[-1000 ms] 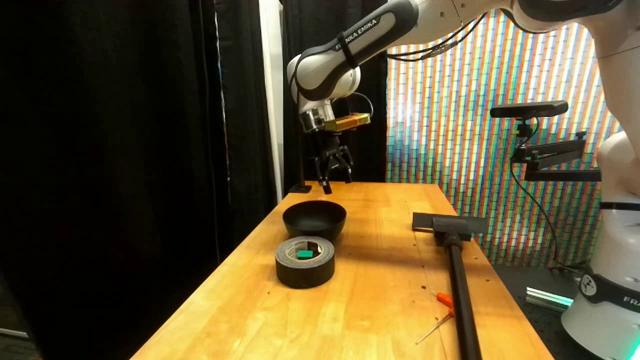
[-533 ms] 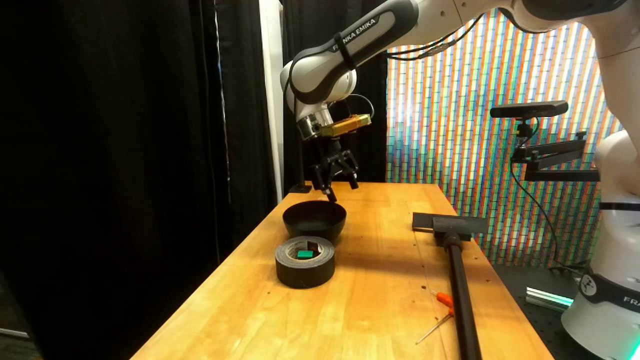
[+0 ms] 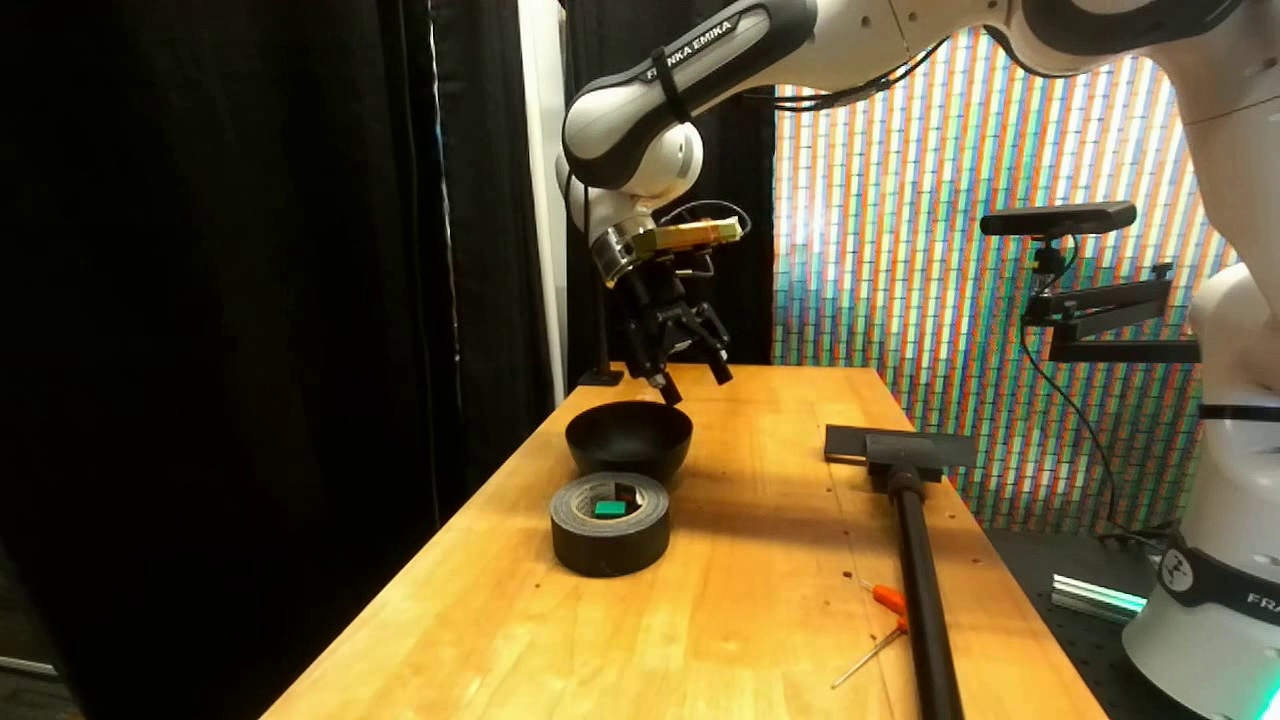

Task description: Slide the bowl to the right

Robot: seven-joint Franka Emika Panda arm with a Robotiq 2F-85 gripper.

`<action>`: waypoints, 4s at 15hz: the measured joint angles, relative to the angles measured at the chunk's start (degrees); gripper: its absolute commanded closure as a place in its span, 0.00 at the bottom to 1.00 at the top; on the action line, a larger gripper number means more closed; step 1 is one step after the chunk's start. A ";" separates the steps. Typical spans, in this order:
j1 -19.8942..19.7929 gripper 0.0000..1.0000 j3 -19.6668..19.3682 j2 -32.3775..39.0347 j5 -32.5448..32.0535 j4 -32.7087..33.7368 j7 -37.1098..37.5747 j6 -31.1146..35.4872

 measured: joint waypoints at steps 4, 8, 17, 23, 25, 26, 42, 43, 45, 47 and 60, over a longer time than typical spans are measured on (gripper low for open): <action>-1.08 0.00 -0.08 2.04 1.58 3.09 -0.03 -1.50; -1.80 0.00 -0.49 3.48 0.44 6.14 -0.54 -0.92; -4.83 0.00 -0.60 7.75 -1.64 11.60 -5.87 4.77; -6.94 0.00 -0.59 13.33 -1.64 15.70 -7.55 5.10; -7.07 0.00 -0.52 15.08 -1.64 16.99 -7.75 5.10; -7.07 0.00 -0.45 15.87 -1.64 17.65 -7.76 5.10; -11.37 0.99 -0.28 20.98 -0.96 26.14 -7.76 3.89; -11.78 0.97 -0.31 21.00 -0.89 26.37 -7.73 3.87; -12.72 0.97 -0.37 21.02 -0.77 26.90 -7.73 3.83; -13.72 0.97 -0.48 21.02 -0.75 27.35 -7.73 3.81; -21.55 0.97 -1.48 21.06 -0.41 28.83 -7.63 3.91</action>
